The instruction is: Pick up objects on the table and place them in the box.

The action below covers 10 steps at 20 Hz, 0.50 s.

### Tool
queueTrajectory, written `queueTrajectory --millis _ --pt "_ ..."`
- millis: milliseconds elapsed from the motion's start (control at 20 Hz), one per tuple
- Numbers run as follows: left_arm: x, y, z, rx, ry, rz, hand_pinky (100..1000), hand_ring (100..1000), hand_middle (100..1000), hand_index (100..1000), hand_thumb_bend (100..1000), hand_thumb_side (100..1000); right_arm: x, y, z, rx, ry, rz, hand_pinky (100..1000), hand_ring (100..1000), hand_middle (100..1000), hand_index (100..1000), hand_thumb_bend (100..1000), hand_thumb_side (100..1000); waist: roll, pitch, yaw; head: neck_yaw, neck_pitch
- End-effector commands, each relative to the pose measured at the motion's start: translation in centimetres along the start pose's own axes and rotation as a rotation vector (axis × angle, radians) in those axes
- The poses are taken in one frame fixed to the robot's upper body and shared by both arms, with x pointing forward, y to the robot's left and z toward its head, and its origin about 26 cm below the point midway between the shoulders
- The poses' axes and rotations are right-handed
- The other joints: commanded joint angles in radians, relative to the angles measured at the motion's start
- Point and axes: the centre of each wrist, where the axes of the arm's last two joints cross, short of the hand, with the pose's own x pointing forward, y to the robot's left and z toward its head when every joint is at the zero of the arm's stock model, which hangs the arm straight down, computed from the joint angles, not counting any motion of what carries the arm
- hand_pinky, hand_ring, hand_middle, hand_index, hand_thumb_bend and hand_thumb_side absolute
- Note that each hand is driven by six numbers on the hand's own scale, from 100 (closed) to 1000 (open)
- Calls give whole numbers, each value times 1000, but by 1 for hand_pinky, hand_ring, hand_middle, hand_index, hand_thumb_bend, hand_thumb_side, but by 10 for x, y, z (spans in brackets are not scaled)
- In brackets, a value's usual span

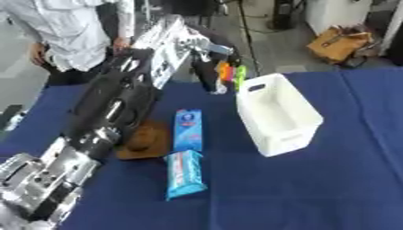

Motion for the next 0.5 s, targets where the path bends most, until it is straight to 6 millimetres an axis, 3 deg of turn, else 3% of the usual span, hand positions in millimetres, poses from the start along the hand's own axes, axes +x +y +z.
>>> queueTrajectory --millis 50,500 --pt "0 16 6 38 13 -10 1000 431 399 555 100 311 3 -8 -6 -26 -24 -3 865 908 818 769 100 1000 -6 -18 -3 8 -9" --pt "12 21 -8 68 22 32 1000 418 389 541 100 310 6 -8 -9 -29 -39 -19 866 911 818 769 100 1000 0 -12 -37 35 -24"
